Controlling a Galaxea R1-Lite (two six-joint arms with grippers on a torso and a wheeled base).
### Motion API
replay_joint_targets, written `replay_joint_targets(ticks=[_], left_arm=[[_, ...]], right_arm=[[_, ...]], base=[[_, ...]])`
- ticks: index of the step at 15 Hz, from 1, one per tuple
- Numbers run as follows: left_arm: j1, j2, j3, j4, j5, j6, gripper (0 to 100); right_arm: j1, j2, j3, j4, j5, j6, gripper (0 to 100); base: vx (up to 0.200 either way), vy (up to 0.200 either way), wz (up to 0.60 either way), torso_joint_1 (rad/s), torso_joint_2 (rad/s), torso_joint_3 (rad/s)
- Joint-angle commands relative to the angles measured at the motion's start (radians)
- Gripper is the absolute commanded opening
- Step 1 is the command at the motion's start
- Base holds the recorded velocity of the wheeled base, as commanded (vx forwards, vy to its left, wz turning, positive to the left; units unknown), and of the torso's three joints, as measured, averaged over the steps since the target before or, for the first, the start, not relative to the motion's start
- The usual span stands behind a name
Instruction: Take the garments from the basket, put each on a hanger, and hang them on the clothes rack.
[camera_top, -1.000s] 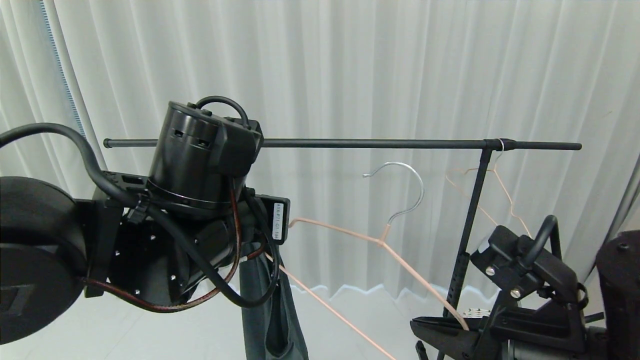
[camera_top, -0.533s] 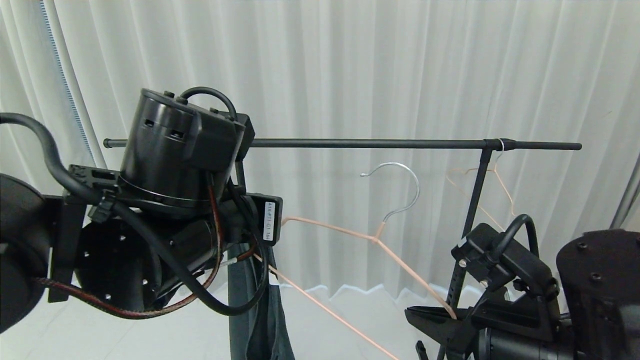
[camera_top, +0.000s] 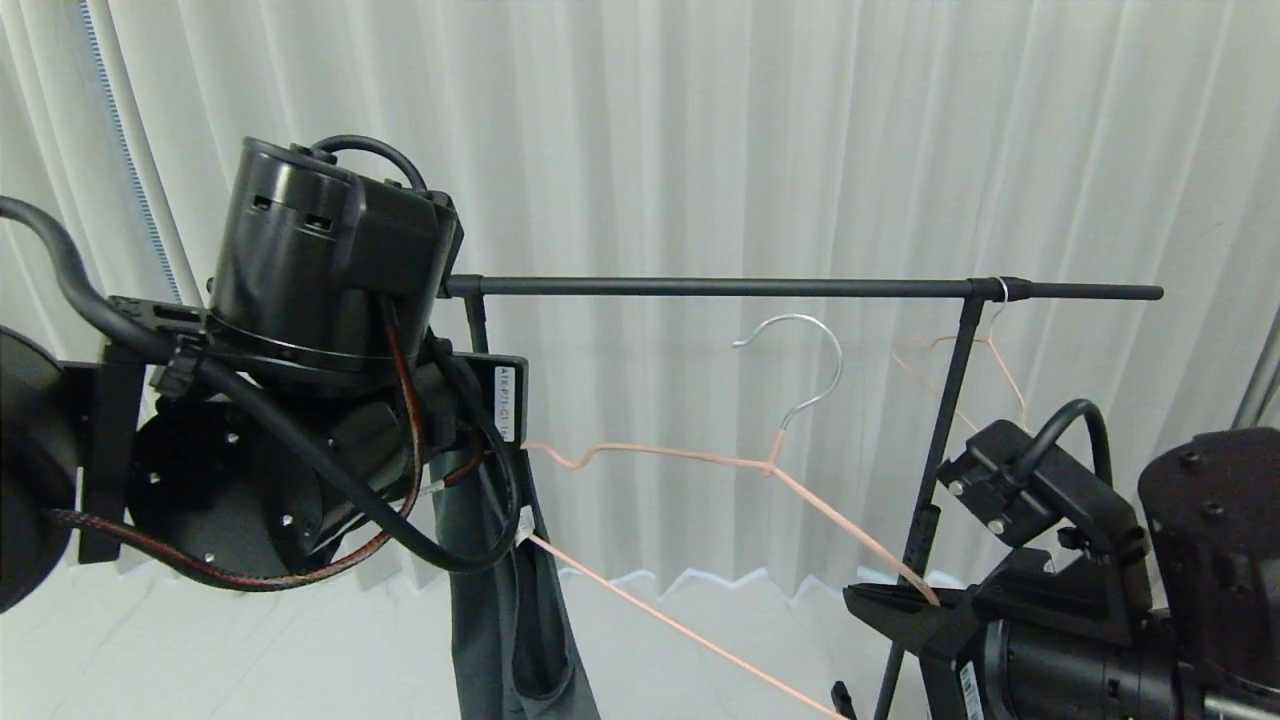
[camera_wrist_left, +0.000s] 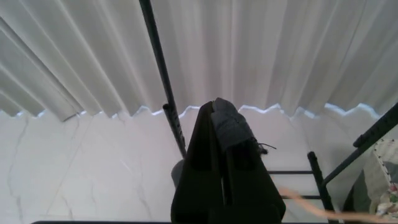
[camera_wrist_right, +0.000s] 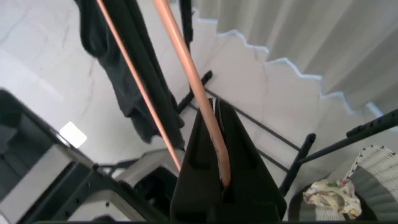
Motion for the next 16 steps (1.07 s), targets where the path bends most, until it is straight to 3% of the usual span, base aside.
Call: replay_joint_targets(ticks=[1,7,11,16], left_arm=[[-0.029,0.010,-0.005,-0.001,0.001,-0.001,0],[-0.059,0.021,-0.065,-0.001,-0.001,-0.006,0],[-0.147,0.028,-0.111,-0.001,-0.002,-0.017,0],[-0.193,0.037,-0.140,-0.001,-0.002,-0.028,0]], right_arm=[[-0.009,0.003,-0.044,-0.001,0.000,0.000,0],[-0.007,0.077,-0.102,-0.013,-0.038,0.003,0],[0.001,0.150,-0.156,-0.054,-0.041,0.004,0],[0.013,0.198,-0.213,-0.056,-0.041,0.037,0]], base=[[0.000,0.000,0.00,0.000,0.00,0.000],[0.000,0.000,0.00,0.000,0.00,0.000],[0.000,0.000,0.00,0.000,0.00,0.000],[0.000,0.000,0.00,0.000,0.00,0.000]])
